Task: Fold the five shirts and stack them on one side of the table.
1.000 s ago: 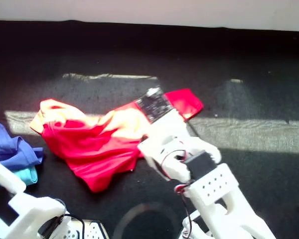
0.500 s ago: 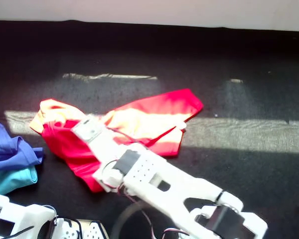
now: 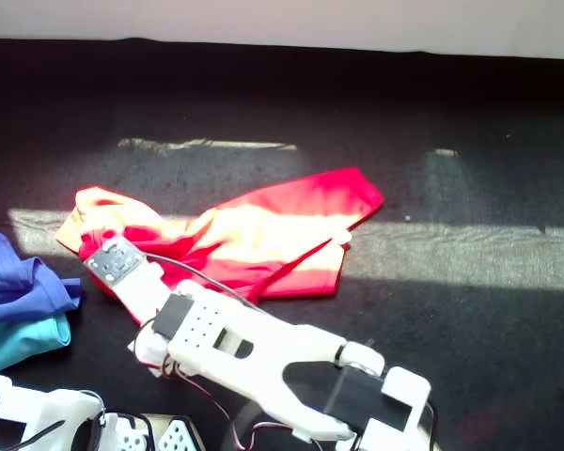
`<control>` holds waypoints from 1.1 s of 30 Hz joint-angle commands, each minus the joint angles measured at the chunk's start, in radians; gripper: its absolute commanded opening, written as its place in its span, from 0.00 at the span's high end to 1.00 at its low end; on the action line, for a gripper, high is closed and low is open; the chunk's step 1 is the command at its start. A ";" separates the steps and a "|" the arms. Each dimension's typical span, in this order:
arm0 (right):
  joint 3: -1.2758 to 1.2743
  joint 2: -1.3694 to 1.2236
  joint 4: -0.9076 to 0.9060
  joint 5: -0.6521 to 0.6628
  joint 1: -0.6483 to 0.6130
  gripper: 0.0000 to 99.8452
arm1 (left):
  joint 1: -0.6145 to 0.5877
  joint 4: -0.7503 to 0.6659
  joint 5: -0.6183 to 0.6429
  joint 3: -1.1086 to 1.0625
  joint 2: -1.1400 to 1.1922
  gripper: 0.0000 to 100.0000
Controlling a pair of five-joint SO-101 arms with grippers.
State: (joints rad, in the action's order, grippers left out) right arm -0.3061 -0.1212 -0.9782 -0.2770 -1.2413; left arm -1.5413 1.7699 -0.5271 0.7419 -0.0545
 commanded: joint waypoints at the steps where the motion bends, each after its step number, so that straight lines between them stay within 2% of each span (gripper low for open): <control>1: 0.084 -0.001 -0.041 -0.020 -0.042 0.76 | -0.005 -0.003 -0.003 0.004 -0.038 0.73; 11: 0.108 -0.024 -0.102 -0.012 -0.056 0.76 | -0.004 -0.003 -0.003 0.004 -0.038 0.73; 18: 0.107 -0.139 -0.111 -0.012 0.019 0.76 | -0.004 -0.003 -0.003 0.004 -0.036 0.73; 21: 0.124 -0.139 -0.151 -0.012 0.071 0.78 | -0.004 -0.003 -0.003 0.004 -0.036 0.73; 25: 0.197 -0.140 -0.246 -0.012 0.163 1.00 | -0.004 -0.003 -0.003 0.004 -0.036 0.73; 30: 0.282 -0.137 -0.371 -0.005 0.303 0.99 | 0.013 -0.003 -0.002 0.002 -0.036 0.73; 33: 0.378 -0.124 -0.461 0.066 0.418 0.99 | 0.048 -0.003 -0.002 -0.005 -0.036 0.73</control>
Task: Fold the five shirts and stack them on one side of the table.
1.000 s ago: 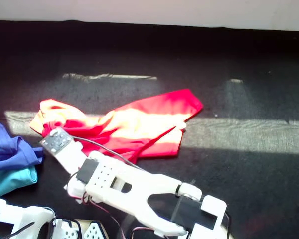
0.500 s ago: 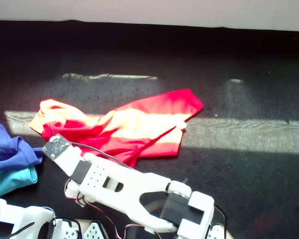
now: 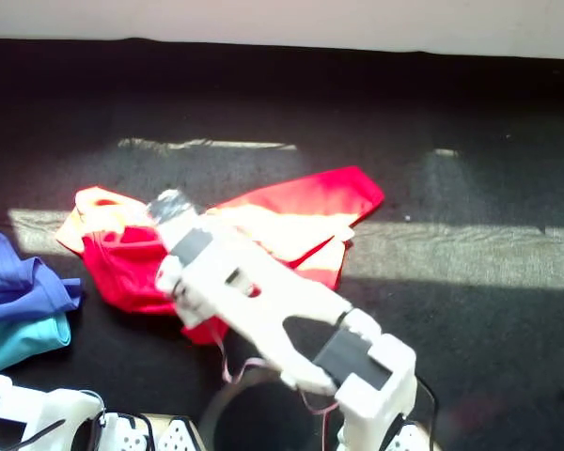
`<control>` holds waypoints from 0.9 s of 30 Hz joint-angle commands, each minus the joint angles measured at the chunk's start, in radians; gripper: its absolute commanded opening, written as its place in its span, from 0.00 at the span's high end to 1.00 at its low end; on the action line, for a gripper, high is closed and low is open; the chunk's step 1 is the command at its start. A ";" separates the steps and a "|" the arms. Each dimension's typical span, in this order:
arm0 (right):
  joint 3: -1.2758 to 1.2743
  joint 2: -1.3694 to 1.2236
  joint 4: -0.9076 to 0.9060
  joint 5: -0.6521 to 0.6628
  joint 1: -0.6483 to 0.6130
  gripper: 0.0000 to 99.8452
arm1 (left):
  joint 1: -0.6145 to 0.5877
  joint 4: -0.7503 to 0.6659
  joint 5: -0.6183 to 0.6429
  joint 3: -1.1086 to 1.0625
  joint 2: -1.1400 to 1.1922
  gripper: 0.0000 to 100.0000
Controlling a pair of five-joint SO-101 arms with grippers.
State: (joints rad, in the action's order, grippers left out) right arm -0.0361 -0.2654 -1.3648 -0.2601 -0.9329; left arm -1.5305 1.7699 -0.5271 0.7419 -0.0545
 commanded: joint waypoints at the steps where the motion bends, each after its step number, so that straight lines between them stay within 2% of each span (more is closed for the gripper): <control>1: 0.142 0.038 -0.090 0.071 0.156 0.99 | 0.050 -0.003 -0.002 -0.024 -0.036 0.73; 9: 0.412 0.300 -0.223 0.382 0.475 0.99 | 0.239 -0.003 -0.002 -0.288 -0.038 0.73; 14: 0.513 0.449 -0.312 0.529 0.653 0.99 | 0.430 -0.003 0.000 -0.430 -0.038 0.73; 19: 0.533 0.552 -0.308 0.609 0.857 0.99 | 0.638 -0.003 -0.003 -0.545 -0.038 0.73; 24: 0.527 0.575 -0.163 0.641 1.040 0.99 | 0.851 -0.003 -0.002 -0.664 -0.038 0.73; 27: 0.521 0.565 0.015 0.641 1.069 0.99 | 0.980 -0.003 -0.002 -0.705 -0.038 0.73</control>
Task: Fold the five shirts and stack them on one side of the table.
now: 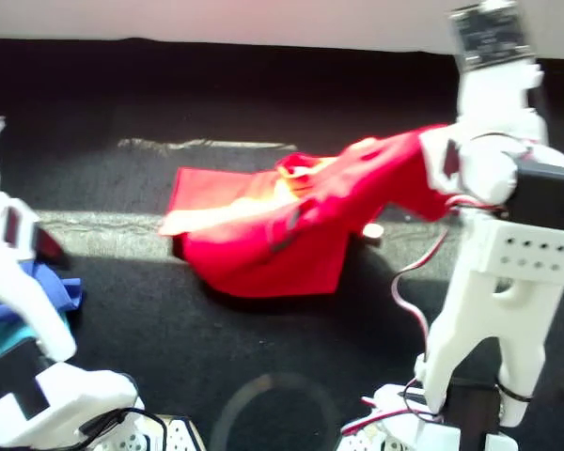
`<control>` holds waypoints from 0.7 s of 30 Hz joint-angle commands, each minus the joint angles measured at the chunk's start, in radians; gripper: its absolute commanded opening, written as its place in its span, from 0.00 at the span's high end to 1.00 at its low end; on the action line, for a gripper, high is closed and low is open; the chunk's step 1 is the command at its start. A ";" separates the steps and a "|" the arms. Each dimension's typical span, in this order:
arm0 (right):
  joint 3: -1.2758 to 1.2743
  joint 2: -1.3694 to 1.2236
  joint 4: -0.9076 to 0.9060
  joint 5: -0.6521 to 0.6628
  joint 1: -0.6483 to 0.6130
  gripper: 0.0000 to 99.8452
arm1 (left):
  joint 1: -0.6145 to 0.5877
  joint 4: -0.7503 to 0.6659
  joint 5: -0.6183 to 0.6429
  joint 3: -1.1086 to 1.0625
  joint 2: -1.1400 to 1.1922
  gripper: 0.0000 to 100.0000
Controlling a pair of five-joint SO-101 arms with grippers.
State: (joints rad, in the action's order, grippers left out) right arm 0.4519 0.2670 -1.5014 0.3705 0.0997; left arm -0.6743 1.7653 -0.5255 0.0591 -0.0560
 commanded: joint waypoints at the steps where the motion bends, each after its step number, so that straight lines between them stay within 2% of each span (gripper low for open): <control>1: 0.030 0.021 0.208 0.008 0.038 0.99 | 0.171 0.002 -0.003 -0.035 -0.036 0.73; 8: 0.033 -0.130 0.475 0.008 0.039 0.99 | 0.535 0.000 0.000 -0.067 -0.035 0.73; 15: 0.035 -0.268 0.650 0.008 0.022 0.99 | 0.820 -0.107 0.054 -0.067 -0.035 0.73; 18: 0.035 -0.300 0.671 0.009 0.012 0.99 | 0.967 -0.160 0.126 -0.070 -0.033 0.73; 21: 0.035 -0.334 0.691 0.009 0.013 0.99 | 1.098 -0.298 0.232 -0.156 -0.031 0.73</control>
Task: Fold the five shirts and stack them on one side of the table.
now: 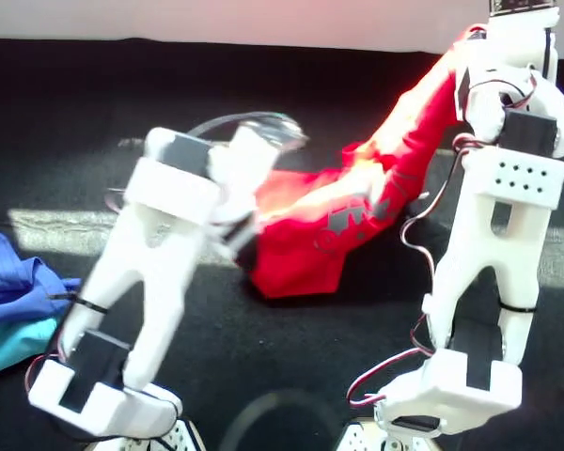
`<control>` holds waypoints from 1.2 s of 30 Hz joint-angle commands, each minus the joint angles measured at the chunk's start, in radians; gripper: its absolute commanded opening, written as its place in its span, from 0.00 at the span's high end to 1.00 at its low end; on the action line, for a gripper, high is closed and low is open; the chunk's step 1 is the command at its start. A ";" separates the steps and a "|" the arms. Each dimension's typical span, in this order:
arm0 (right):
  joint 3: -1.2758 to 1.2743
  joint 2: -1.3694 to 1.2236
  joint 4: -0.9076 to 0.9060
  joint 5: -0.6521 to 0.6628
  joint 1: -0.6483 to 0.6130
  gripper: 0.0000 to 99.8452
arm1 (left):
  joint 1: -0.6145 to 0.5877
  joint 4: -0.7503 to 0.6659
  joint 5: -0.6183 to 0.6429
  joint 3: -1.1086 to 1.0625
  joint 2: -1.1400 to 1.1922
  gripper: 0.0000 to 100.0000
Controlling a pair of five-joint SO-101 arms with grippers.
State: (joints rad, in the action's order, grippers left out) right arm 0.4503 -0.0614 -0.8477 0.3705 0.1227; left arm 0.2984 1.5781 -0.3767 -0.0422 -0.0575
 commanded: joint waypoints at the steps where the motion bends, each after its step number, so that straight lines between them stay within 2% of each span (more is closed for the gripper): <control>1: 0.036 -0.012 0.041 0.009 -0.007 0.99 | 0.159 -0.170 0.118 -0.099 -0.021 0.73; 5: 0.036 -0.024 0.044 0.009 0.005 0.99 | 0.245 -0.382 0.209 -0.234 0.081 0.73; 9: 0.031 -0.024 0.044 0.009 0.007 0.99 | 0.263 -0.480 0.255 -0.228 0.222 0.73; 15: 0.033 -0.022 0.039 0.009 0.008 0.99 | 0.226 -0.496 0.324 -0.044 0.423 0.73; 21: 0.027 -0.024 0.038 0.009 0.010 0.99 | 0.114 -0.494 0.350 0.182 0.561 0.73; 24: 0.025 -0.025 0.038 0.009 0.008 0.99 | 0.074 -0.443 0.350 0.259 0.599 0.79; 28: -0.025 -0.045 0.038 0.009 0.007 0.99 | 0.056 -0.334 0.350 0.360 0.619 1.00; 32: -0.082 -0.085 0.042 0.005 0.010 0.99 | 0.031 -0.210 0.350 0.472 0.611 0.99; 36: -0.054 -0.070 0.039 0.003 0.010 0.99 | -0.045 -0.061 0.325 0.641 0.568 0.99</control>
State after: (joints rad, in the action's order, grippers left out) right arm 0.3659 -0.1626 -0.8278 0.3705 0.1243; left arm 0.3153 1.4216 -0.0345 0.4626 0.5700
